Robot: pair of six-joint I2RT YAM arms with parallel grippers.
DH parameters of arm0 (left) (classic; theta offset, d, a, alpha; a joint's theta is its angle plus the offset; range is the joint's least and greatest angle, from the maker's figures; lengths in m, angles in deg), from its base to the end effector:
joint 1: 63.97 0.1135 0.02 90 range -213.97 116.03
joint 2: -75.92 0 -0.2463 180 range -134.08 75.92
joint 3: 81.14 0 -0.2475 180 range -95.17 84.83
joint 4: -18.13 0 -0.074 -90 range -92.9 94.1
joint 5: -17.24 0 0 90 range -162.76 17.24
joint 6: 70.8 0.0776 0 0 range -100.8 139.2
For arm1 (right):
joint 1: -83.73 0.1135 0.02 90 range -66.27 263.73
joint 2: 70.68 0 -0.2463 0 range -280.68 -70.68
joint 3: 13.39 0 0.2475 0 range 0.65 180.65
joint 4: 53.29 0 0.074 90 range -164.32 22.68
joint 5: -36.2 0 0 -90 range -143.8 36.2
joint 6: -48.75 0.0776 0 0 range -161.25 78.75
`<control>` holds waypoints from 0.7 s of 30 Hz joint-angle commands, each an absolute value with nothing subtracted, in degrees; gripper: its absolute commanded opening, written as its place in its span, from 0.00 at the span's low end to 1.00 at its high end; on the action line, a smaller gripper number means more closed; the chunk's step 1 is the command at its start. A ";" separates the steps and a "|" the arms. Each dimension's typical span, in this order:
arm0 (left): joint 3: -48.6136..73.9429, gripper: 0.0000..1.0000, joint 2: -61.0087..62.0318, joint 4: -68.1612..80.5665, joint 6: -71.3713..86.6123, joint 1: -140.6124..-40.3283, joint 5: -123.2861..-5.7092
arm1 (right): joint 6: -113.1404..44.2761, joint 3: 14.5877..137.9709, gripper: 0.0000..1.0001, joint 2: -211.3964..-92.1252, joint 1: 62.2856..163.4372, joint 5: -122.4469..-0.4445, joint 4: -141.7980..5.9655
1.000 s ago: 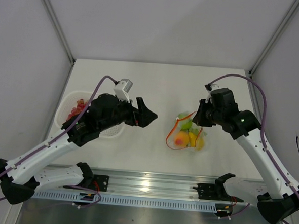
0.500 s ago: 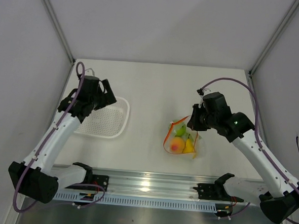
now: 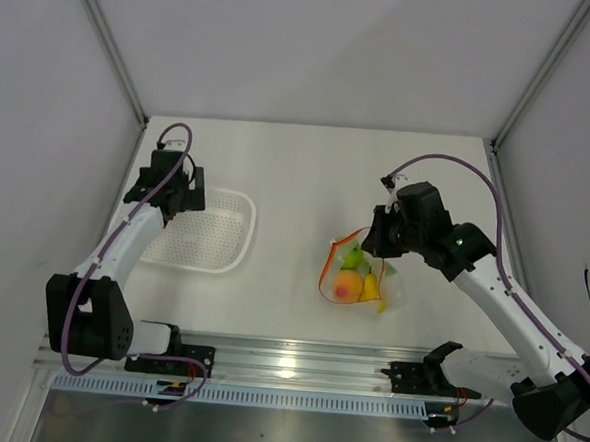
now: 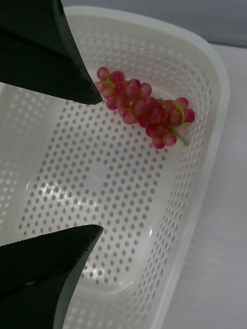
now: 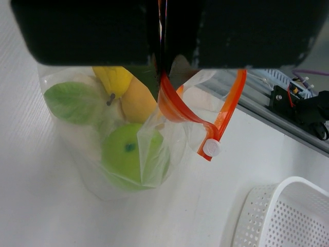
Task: Place the food in the zip-top bag and seal the zipper
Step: Pick up the fake fruit from the bin.
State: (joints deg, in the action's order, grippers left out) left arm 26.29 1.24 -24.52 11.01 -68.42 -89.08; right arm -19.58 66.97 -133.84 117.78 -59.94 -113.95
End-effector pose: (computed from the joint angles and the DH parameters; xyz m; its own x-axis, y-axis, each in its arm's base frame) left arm 0.3084 -0.0021 0.2374 -0.6771 -0.0844 -0.7310 -0.2232 0.9702 0.0947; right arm 0.2066 0.1496 0.3025 -0.7590 -0.0698 -0.6474 -0.3667 0.8674 0.3364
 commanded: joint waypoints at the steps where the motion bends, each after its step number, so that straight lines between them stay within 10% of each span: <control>1: 28.31 0.99 0.24 -17.62 25.82 -65.20 -88.59 | -21.21 65.86 0.00 -133.52 118.10 -63.72 -110.21; 21: 42.30 0.96 -3.97 3.75 44.34 -53.17 -78.57 | -22.53 68.23 0.00 -132.38 117.92 -66.37 -112.32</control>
State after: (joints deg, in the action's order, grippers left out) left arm 42.14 -3.37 0.15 41.79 -55.15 -82.52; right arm -21.85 65.70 -133.38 117.91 -64.96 -112.31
